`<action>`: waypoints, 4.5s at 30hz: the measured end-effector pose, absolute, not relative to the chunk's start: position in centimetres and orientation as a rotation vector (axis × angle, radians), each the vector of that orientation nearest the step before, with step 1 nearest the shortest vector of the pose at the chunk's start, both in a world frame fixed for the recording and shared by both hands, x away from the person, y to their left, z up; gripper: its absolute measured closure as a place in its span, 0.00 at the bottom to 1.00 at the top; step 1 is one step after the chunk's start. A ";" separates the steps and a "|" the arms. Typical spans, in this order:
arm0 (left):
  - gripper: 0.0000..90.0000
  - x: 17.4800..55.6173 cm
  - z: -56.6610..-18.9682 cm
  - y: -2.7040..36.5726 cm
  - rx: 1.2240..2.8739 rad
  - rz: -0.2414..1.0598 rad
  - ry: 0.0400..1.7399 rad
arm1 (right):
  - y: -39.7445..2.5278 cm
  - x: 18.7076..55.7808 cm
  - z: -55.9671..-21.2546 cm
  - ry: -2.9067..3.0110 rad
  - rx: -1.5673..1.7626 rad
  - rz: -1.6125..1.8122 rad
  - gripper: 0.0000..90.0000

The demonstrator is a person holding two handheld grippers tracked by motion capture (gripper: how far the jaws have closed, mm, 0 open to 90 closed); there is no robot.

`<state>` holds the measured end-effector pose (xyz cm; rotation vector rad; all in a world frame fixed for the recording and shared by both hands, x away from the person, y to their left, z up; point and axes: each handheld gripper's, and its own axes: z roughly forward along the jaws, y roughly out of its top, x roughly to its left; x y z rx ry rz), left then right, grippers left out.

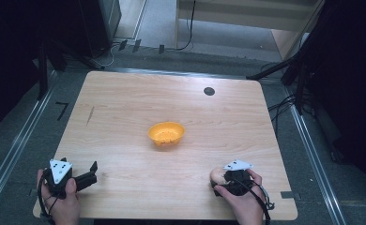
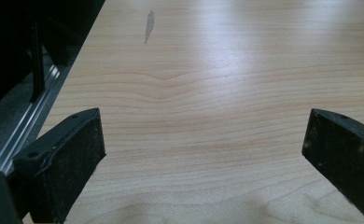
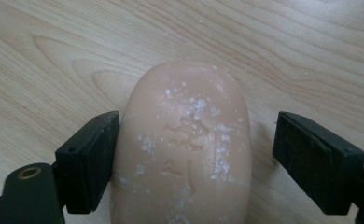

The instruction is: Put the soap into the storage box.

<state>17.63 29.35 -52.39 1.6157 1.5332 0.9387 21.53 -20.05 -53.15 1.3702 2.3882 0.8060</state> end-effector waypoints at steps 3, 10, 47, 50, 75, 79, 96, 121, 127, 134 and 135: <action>0.00 17.6 -52.4 29.4 1.615 0.937 1.537 | -20.1 21.4 -53.2 2.391 1.382 0.804 0.20; 0.00 17.6 -52.4 29.3 1.613 0.943 1.532 | -20.3 20.9 -53.1 2.380 1.386 0.808 0.27; 0.00 17.6 -52.4 29.3 1.621 0.934 1.524 | -20.8 24.0 -50.9 2.593 0.950 0.910 0.37; 0.00 17.6 -52.4 29.4 1.624 0.932 1.523 | -20.6 24.3 -50.5 2.607 0.917 0.914 0.37; 0.00 17.6 -52.4 29.3 1.619 0.936 1.520 | -19.0 28.1 -47.6 2.680 0.793 0.937 0.37; 0.00 17.6 -52.4 29.3 1.621 0.939 1.520 | -19.0 28.8 -47.1 2.701 0.742 0.936 0.37; 0.00 17.6 -52.4 29.3 1.624 0.932 1.517 | -16.1 32.7 -46.3 2.797 0.514 0.905 0.37; 0.00 17.6 -52.4 29.5 1.614 0.921 1.517 | -11.7 36.4 -44.1 2.825 0.227 0.929 0.37; 0.00 17.6 -52.4 29.5 1.614 0.919 1.517 | -10.6 37.1 -43.7 2.837 0.180 0.931 0.37; 0.00 17.6 -52.4 29.5 1.618 0.918 1.516 | -10.0 37.7 -43.9 2.864 0.156 0.930 0.37; 0.00 17.6 -52.4 29.5 1.618 0.919 1.515 | -9.9 37.8 -44.0 2.862 0.155 0.928 0.37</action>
